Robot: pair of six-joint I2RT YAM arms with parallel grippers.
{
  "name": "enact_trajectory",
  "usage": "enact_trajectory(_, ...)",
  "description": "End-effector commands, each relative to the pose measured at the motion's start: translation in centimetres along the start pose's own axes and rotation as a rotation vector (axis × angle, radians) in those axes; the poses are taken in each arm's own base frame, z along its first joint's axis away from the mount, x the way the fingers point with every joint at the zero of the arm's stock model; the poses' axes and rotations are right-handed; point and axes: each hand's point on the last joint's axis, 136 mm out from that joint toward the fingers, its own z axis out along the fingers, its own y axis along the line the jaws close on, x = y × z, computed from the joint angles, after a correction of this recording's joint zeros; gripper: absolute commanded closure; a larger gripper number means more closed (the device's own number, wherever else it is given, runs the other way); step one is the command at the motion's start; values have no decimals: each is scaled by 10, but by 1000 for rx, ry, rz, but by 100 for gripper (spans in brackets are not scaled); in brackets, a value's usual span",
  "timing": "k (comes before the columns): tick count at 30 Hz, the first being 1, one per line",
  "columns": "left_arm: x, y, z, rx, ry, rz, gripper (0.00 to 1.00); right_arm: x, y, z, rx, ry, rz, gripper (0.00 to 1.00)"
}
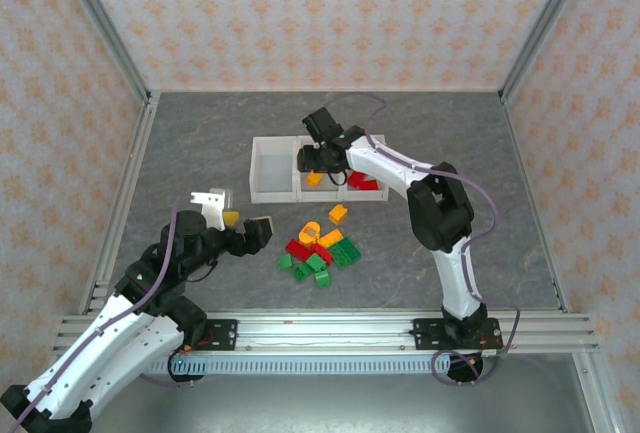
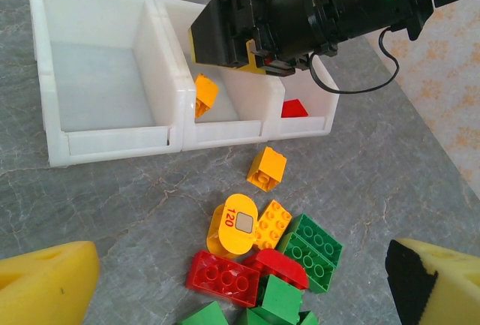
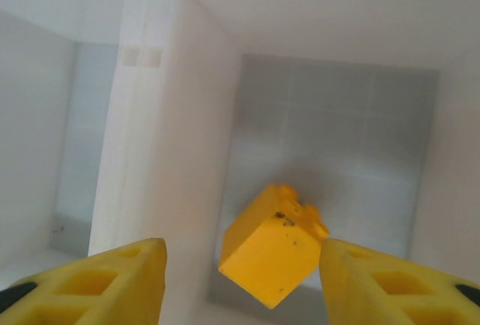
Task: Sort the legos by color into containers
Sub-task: Place the lego in the container, then pick up the lego from the center of the table.
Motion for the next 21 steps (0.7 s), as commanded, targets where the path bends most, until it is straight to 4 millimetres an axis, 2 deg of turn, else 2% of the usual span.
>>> enact_trajectory(1,-5,-8,-3,34,-19,3,1,-4,10,-27,5,-26,-30,41)
enact_trajectory(7,-5,-7,-3,31,-20,1,1,2,5,-73,33,-96,-9,19)
enact_trajectory(12,-4,-7,-2,32,-17,3,1,33,6,-98,20,-142,63,5)
enact_trajectory(13,-4,-7,-2,32,-15,5,1,40,4,-100,32,-146,75,1)
enact_trajectory(16,-4,-8,-2,34,-14,4,1,64,-9,-99,76,-150,121,0)
enact_trajectory(21,-4,-8,-2,37,-14,4,1,90,-37,-84,135,-149,201,1)
